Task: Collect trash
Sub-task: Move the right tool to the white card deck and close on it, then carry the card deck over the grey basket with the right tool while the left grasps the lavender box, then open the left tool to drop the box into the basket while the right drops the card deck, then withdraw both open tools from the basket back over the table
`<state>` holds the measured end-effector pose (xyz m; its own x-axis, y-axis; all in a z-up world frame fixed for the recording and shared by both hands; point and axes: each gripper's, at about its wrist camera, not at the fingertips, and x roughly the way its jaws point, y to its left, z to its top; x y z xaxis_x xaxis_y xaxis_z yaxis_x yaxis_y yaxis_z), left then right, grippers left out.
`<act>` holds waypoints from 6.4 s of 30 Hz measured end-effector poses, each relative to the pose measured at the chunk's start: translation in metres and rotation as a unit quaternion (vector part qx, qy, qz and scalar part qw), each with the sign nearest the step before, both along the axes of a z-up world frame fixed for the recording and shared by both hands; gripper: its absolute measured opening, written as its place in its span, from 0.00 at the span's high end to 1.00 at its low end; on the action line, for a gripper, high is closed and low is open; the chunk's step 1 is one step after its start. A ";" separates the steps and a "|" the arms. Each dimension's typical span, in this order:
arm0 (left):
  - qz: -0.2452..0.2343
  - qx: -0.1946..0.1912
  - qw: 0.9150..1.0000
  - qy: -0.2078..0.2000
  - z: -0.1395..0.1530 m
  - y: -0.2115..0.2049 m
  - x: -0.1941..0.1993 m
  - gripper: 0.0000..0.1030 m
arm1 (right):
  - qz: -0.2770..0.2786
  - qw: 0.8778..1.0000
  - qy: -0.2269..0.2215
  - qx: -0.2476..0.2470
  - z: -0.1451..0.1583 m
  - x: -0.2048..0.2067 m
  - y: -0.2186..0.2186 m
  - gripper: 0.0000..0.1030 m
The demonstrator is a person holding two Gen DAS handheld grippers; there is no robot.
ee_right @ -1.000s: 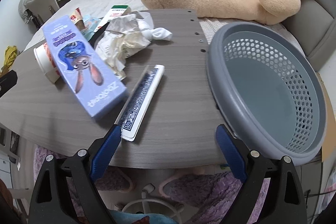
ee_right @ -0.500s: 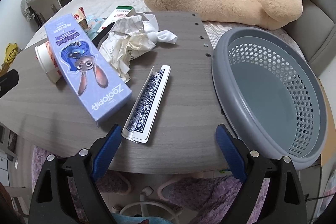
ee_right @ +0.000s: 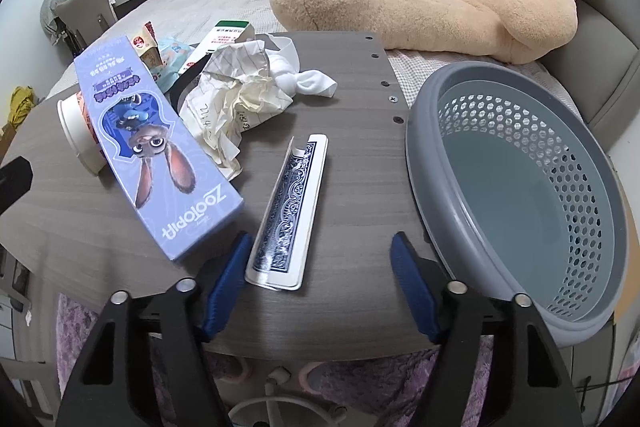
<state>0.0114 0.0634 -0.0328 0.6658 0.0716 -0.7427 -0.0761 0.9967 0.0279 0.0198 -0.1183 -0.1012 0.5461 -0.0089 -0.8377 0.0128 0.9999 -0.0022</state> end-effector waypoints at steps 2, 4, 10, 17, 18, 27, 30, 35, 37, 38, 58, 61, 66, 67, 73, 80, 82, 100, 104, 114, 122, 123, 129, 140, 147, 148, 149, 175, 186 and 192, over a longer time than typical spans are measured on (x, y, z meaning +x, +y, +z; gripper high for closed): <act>-0.002 -0.005 1.000 0.003 -0.001 -0.002 0.000 0.06 | 0.004 1.000 -0.004 0.001 0.001 -0.001 -0.001 0.51; -0.003 -0.009 1.000 0.007 -0.002 -0.005 0.000 0.06 | 0.008 1.000 -0.007 0.000 0.002 -0.003 -0.001 0.68; -0.014 -0.013 1.000 0.013 -0.005 -0.017 -0.003 0.06 | 0.013 1.000 -0.012 0.013 0.004 -0.007 -0.008 0.78; -0.009 -0.028 0.999 0.025 -0.010 -0.032 -0.002 0.06 | 0.012 0.999 -0.036 0.037 0.018 -0.017 -0.023 0.78; -0.007 -0.030 0.999 0.026 -0.011 -0.035 -0.002 0.06 | 0.011 0.998 -0.040 0.041 0.021 -0.019 -0.026 0.78; 0.020 -0.041 0.999 0.031 -0.012 -0.066 0.011 0.06 | 0.005 0.996 -0.070 0.055 0.042 -0.028 -0.053 0.78; 0.030 -0.040 0.998 0.033 -0.013 -0.077 0.019 0.06 | -0.002 0.996 -0.071 0.062 0.042 -0.029 -0.065 0.78; 0.050 -0.053 0.996 0.044 -0.019 -0.087 0.029 0.06 | -0.013 0.994 -0.070 0.078 0.041 -0.028 -0.085 0.78; 0.055 -0.049 0.996 0.045 -0.022 -0.090 0.032 0.06 | -0.016 0.994 -0.068 0.084 0.040 -0.027 -0.091 0.78; 0.059 -0.046 0.996 0.049 -0.024 -0.092 0.034 0.06 | -0.017 0.994 -0.067 0.087 0.039 -0.026 -0.094 0.78; 0.037 -0.062 0.995 0.067 -0.044 -0.100 0.048 0.41 | -0.031 0.992 -0.064 0.101 0.034 -0.033 -0.108 0.78; 0.026 -0.066 0.996 0.061 -0.042 -0.101 0.044 0.56 | -0.029 0.993 -0.065 0.098 0.035 -0.033 -0.106 0.78; 0.013 -0.070 0.996 0.060 -0.040 -0.099 0.041 0.66 | -0.028 0.993 -0.066 0.094 0.037 -0.033 -0.103 0.78; 0.010 -0.071 0.996 0.058 -0.039 -0.098 0.039 0.66 | -0.027 0.993 -0.066 0.094 0.037 -0.033 -0.102 0.78; 0.001 -0.068 0.997 0.043 -0.029 -0.092 0.030 0.67 | -0.027 0.993 -0.067 0.089 0.039 -0.035 -0.098 0.78; -0.009 -0.051 0.999 0.010 -0.009 -0.086 0.020 0.67 | -0.025 0.994 -0.073 0.083 0.043 -0.039 -0.091 0.78; -0.012 -0.048 0.999 0.000 -0.003 -0.086 0.017 0.67 | -0.027 0.993 -0.076 0.083 0.046 -0.040 -0.091 0.78; -0.160 -0.044 0.986 -0.027 0.021 -0.171 0.014 0.67 | -0.109 0.987 -0.092 0.073 0.059 -0.046 -0.171 0.78; -0.220 -0.038 0.975 -0.009 0.013 -0.207 0.014 0.67 | -0.134 0.985 -0.084 0.072 0.054 -0.048 -0.197 0.78; -0.304 -0.024 0.951 0.046 -0.017 -0.270 0.020 0.66 | -0.150 0.983 -0.067 0.085 0.035 -0.044 -0.228 0.78; -0.305 -0.025 0.950 0.059 -0.022 -0.277 0.027 0.66 | -0.146 0.983 -0.064 0.091 0.029 -0.034 -0.238 0.76; -0.302 -0.026 0.951 0.061 -0.022 -0.277 0.028 0.65 | -0.145 0.983 -0.065 0.091 0.029 -0.035 -0.237 0.76; -0.276 -0.026 0.959 0.057 -0.022 -0.272 0.036 0.44 | -0.147 0.983 -0.075 0.085 0.033 -0.038 -0.238 0.57; -0.254 -0.021 0.966 0.039 -0.015 -0.259 0.036 0.27 | -0.154 0.981 -0.076 0.085 0.034 -0.040 -0.241 0.55; -0.246 -0.021 0.969 0.032 -0.009 -0.251 0.031 0.22 | -0.155 0.982 -0.081 0.077 0.038 -0.045 -0.237 0.49; -0.245 -0.021 0.969 0.030 -0.008 -0.250 0.030 0.21 | -0.155 0.982 -0.081 0.076 0.038 -0.046 -0.236 0.48; -0.243 -0.021 0.970 0.027 -0.007 -0.248 0.029 0.19 | -0.155 0.982 -0.081 0.076 0.038 -0.046 -0.235 0.48; -0.176 -0.032 0.984 -0.015 0.015 -0.176 0.008 0.07 | -0.120 0.985 -0.109 0.065 0.062 -0.064 -0.181 0.37; -0.120 -0.024 0.992 -0.031 0.016 -0.113 -0.003 0.07 | -0.069 0.989 -0.113 0.059 0.067 -0.065 -0.124 0.36; -0.078 -0.014 0.996 -0.036 0.015 -0.068 -0.003 0.07 | -0.039 0.991 -0.108 0.063 0.066 -0.064 -0.092 0.36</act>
